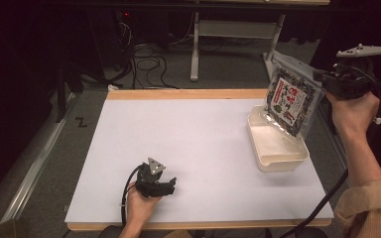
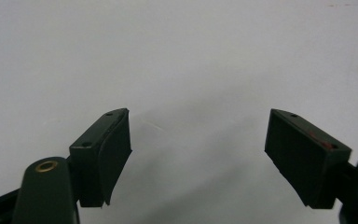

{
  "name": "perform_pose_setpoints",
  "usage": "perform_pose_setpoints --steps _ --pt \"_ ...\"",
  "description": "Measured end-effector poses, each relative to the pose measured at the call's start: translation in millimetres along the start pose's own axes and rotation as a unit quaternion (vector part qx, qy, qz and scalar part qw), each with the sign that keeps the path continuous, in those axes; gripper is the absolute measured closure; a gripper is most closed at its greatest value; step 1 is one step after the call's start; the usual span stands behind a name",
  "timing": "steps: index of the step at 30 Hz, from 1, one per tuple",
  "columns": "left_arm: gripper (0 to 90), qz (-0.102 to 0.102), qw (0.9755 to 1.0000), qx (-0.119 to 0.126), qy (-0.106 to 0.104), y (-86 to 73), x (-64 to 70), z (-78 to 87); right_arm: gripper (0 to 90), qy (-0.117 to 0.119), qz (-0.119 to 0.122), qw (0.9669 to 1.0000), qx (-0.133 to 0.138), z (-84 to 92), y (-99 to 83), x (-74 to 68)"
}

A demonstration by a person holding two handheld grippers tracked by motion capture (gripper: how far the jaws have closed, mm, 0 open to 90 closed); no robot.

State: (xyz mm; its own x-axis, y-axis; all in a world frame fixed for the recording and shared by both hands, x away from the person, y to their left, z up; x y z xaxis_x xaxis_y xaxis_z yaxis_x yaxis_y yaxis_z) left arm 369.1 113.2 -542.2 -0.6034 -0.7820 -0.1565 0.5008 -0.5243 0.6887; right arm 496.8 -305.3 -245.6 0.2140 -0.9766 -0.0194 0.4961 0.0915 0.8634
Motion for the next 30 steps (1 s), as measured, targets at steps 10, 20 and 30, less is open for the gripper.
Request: perform_pose_setpoints --steps 10,20,30 --pt "22.8 0.005 1.0000 0.002 0.006 -0.2 -1.9 1.6 90.0 0.002 0.005 0.9999 -0.010 -12.0 -8.5 -3.8" --pt "22.9 0.003 1.0000 0.000 0.007 0.0 -0.8 0.1 90.0 0.008 0.010 0.9992 -0.039 -27.3 -20.0 -4.5" --pt "23.0 0.005 1.0000 0.000 0.006 0.0 -1.0 0.5 90.0 0.021 0.006 0.9985 -0.051 -39.2 -29.0 -8.4"
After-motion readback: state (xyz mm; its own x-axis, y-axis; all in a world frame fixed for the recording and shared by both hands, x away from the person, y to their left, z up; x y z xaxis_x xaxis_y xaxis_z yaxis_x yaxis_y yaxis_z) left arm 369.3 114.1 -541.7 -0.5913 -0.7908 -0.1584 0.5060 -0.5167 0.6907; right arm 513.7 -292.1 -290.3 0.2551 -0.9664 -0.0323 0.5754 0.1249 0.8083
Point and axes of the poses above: each handheld gripper's, and its own axes: z roughly backward along the jaws, y roughly out of its top, x roughly to its right, the point moved 5 cm from there along -z, roughly forward along the jaws, and after that the axes turned 15 degrees about -z, right-handed, at the moved point
